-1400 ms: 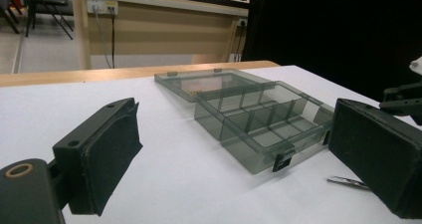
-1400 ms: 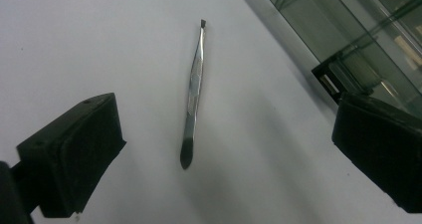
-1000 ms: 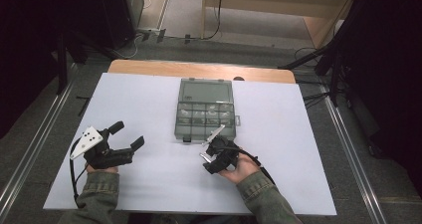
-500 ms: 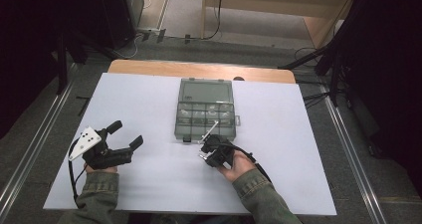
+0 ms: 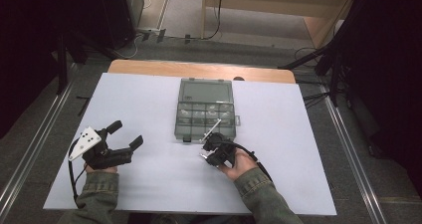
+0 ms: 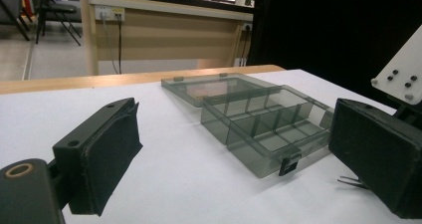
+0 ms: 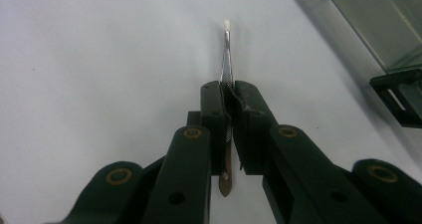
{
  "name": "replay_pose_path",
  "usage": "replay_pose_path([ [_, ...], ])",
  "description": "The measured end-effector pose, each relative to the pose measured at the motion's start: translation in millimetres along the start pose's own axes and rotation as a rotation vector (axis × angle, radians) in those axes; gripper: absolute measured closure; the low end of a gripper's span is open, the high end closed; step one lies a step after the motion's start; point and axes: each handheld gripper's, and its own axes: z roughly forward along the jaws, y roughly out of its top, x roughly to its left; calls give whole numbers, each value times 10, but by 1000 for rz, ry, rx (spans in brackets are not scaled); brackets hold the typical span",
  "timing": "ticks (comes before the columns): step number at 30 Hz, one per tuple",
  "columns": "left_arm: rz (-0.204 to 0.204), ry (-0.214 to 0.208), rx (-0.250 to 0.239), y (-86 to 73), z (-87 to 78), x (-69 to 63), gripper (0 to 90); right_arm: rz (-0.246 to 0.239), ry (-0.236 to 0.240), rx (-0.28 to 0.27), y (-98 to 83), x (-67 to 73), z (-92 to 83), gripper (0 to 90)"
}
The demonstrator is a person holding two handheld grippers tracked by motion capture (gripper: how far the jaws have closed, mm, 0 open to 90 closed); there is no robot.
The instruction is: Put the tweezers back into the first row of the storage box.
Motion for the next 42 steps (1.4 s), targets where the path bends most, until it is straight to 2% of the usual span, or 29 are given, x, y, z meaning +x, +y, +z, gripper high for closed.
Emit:
replay_pose_path([
  [5,-1,-2,3,-2,4,0,57,20,13,-8,8,-25,-59,863],
  [7,-3,-4,2,-2,3,-6,57,15,0,-6,18,-37,-72,865],
  [15,-3,-3,3,-4,7,-2,58,28,5,-19,26,-98,-111,866],
  [25,-5,-4,4,-5,3,-1,58,2,-3,-43,124,-200,-287,866],
  [32,-5,-5,2,-4,-5,-1,57,-16,16,-43,228,-329,-356,866],
  [42,-5,-3,0,-7,-15,-1,57,-44,-18,-34,373,-456,-401,866],
])
